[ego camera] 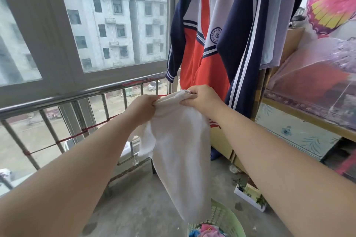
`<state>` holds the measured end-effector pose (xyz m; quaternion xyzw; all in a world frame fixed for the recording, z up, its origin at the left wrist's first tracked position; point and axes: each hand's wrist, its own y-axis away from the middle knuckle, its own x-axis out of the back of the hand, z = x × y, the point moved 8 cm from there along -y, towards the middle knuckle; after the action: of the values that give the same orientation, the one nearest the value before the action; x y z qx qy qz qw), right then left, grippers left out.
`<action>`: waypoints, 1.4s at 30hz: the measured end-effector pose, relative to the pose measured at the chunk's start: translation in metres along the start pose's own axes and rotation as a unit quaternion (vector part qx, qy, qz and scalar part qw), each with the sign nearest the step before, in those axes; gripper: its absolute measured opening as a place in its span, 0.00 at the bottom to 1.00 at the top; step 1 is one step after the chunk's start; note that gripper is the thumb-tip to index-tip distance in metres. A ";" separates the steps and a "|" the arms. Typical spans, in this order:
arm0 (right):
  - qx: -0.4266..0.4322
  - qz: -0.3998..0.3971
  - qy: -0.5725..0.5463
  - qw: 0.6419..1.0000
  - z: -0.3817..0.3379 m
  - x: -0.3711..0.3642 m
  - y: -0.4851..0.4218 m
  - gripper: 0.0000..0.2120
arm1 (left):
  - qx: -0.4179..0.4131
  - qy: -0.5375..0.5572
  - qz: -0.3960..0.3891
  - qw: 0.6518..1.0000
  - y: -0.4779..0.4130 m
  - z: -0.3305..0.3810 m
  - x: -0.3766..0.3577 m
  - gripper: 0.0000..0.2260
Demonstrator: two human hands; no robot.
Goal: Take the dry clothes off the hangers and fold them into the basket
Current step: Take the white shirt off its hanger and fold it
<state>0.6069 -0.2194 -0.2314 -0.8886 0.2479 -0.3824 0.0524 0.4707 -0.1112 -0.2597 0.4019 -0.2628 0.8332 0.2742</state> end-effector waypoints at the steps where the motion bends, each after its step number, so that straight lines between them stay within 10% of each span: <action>1: -0.007 0.001 -0.007 1.000 0.001 0.003 0.000 0.14 | -0.011 0.036 0.009 0.999 0.001 0.002 0.002 0.18; 5: -0.044 -0.013 -0.036 0.998 0.004 0.012 0.004 0.13 | -0.018 0.186 -0.017 0.982 0.005 0.013 0.005 0.12; 11: -0.046 0.025 -0.130 0.990 0.001 0.022 0.009 0.12 | -0.040 0.061 -0.096 0.993 -0.006 0.034 0.000 0.15; 16: -0.046 -0.009 -0.342 0.938 0.017 0.020 0.015 0.29 | -0.010 0.212 -0.096 0.973 -0.010 0.039 0.023 0.14; 21: -0.105 -0.206 -0.297 0.926 0.040 -0.027 0.038 0.39 | 0.064 0.328 -0.132 0.933 -0.008 0.042 0.032 0.24; 27: -0.170 -0.189 -0.201 0.946 0.061 -0.043 0.044 0.24 | 0.064 0.461 -0.170 0.869 -0.008 0.051 0.039 0.13; 33: -0.245 -0.184 -0.402 0.863 0.048 -0.026 0.052 0.12 | 0.089 0.160 0.033 0.983 -0.031 -0.002 0.062 0.24; 38: -0.235 -0.126 -0.473 0.840 0.035 -0.017 0.039 0.21 | 0.117 0.015 -0.031 0.993 -0.025 -0.025 0.034 0.26; 42: -0.249 -0.049 -0.483 0.838 0.046 -0.011 0.034 0.29 | 0.161 0.139 -0.145 0.966 -0.004 -0.032 -0.005 0.21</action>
<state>0.6194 -0.2487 -0.2803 -0.9545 0.2342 0.1682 -0.0764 0.4598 -0.0884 -0.2803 0.3547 -0.0229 0.8635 0.3578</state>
